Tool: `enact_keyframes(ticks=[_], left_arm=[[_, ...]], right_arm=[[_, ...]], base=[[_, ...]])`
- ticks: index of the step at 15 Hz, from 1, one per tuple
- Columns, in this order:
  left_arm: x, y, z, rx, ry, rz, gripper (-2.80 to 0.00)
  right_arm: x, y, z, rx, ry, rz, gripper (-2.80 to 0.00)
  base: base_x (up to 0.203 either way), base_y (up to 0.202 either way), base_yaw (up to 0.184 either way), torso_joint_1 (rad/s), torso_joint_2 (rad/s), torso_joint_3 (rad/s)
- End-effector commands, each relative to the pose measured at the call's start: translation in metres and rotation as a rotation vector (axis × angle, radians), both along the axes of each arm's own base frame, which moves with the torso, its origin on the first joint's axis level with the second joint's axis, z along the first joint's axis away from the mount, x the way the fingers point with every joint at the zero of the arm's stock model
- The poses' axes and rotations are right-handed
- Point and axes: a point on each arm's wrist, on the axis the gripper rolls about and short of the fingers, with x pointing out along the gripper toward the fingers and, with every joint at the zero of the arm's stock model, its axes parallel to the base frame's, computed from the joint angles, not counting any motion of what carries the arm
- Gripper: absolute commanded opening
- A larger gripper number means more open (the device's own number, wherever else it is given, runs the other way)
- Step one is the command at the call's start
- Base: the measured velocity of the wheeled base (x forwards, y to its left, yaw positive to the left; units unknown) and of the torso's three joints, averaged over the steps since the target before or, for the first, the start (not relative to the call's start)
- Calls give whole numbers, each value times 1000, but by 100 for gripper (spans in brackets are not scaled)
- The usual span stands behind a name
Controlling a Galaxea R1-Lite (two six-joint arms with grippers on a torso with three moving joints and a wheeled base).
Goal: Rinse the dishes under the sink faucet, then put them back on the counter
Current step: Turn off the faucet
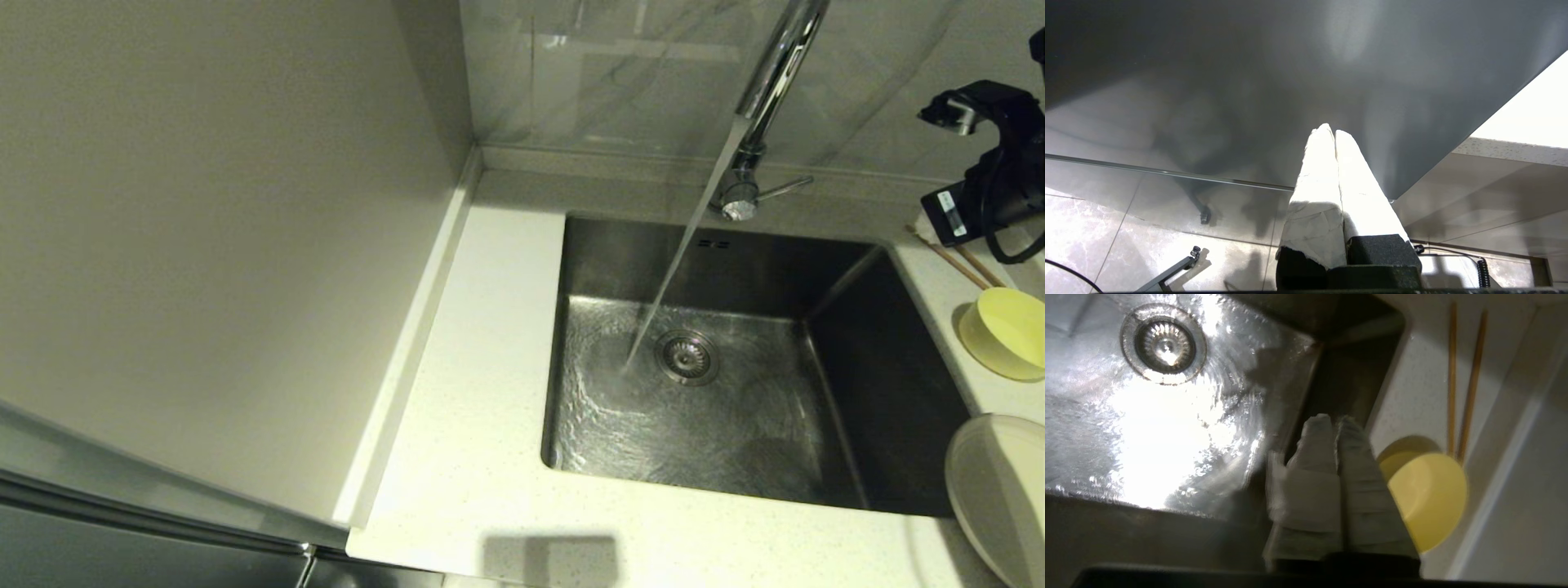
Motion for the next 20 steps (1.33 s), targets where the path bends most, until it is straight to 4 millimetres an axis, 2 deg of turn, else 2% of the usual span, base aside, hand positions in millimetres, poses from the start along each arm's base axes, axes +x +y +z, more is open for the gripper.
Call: enact_keyframes(ticks=[1,5,8,10,15,20], left_arm=[[0,0,0,-1,-2,0,-280],[0,0,0,-1,-2,0,-280],[0,0,0,-1,-2,0,-280],[0,0,0,-1,-2,0,-280],[0,0,0,-1,-2,0,-280],[0,0,0,-1,-2,0,-280]], right_arm=[[3,6,-2,19,2,12,-280],[21,27,-14,316,-36,-26,-280],[37,36,-23,443,-50,-9,-280],[49,43,-27,482,-90,-1,-280],[76,44,-37,503,-177,7,-280],[89,44,-38,531,-261,11,-280]], base=[[0,0,0,0,0,0],[0,0,0,0,0,0],[0,0,0,0,0,0],[0,0,0,0,0,0],[0,0,0,0,0,0],[0,0,0,0,0,0]])
